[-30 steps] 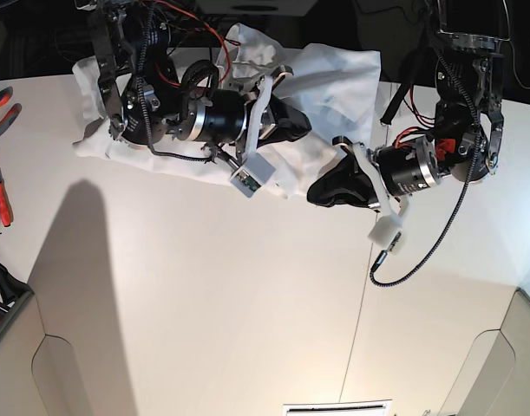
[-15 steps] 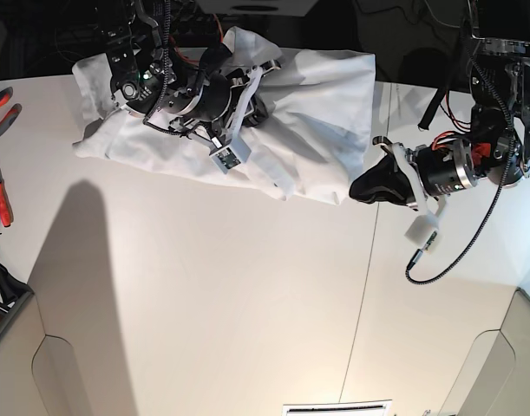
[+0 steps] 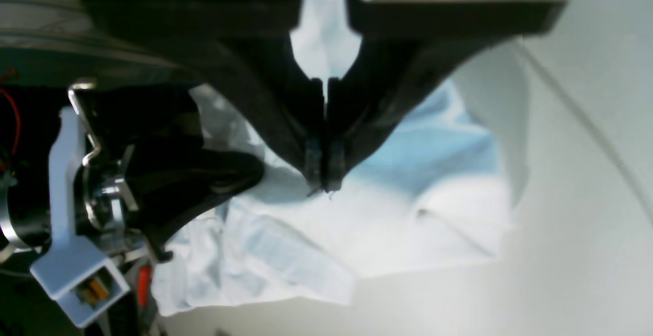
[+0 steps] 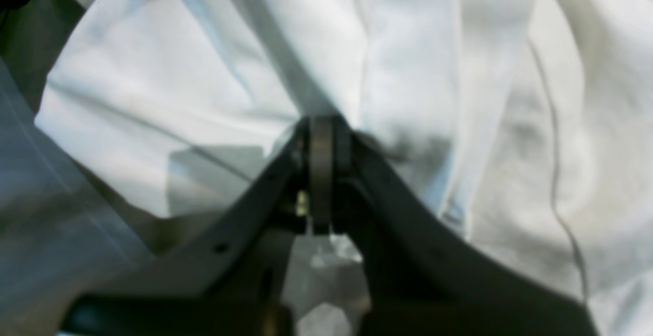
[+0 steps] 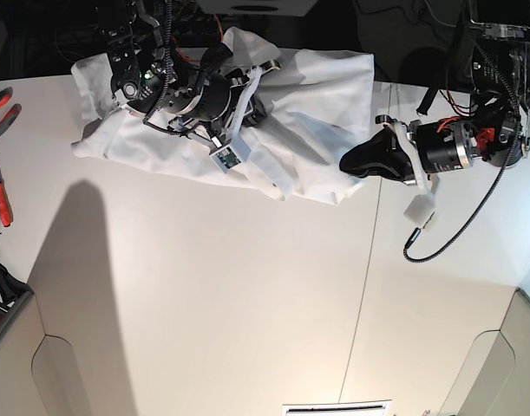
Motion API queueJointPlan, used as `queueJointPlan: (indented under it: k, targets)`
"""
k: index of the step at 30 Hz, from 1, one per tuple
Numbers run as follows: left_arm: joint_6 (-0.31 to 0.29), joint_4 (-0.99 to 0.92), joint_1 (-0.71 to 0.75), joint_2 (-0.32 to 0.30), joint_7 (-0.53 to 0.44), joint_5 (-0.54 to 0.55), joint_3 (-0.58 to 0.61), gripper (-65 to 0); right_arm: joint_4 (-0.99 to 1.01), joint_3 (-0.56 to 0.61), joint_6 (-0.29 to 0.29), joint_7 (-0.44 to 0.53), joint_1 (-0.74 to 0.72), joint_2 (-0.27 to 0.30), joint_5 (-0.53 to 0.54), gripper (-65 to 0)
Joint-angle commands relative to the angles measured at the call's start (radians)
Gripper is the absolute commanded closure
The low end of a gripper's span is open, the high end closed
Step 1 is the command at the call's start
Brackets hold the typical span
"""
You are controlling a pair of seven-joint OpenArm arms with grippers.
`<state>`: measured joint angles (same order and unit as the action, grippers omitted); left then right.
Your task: Layout the t-shirt on the table in an organized manner, then fold the t-shirt properly
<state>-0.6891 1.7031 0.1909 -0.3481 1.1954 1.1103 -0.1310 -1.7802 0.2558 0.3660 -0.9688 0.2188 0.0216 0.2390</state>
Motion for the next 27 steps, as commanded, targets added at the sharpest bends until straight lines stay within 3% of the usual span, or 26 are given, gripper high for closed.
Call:
queueJointPlan:
  k: [1, 10, 21, 27]
  targets:
    - [-0.009, 0.016, -0.008, -0.008, -0.017, 0.011, 0.007, 0.0, -0.017, 0.001, -0.004, 0.019, -0.005, -0.003, 0.004, 0.0]
    - [-0.009, -0.058, -0.025, -0.006, -0.117, -0.109, 0.087, 0.0, -0.017, 0.001, -0.003, 0.019, -0.005, -0.002, 0.004, 0.0]
    - [-0.009, -0.381, -0.238, 0.064, -0.188, -0.160, 0.169, 0.0, -0.017, 0.001, -0.003, 0.019, -0.005, -0.002, 0.004, 0.0]
    - [-0.009, -0.474, -0.307, 0.081, -0.301, -0.300, 0.219, 0.0, -0.017, 0.001, -0.003, 0.019, -0.005, -0.002, 0.004, 0.0]
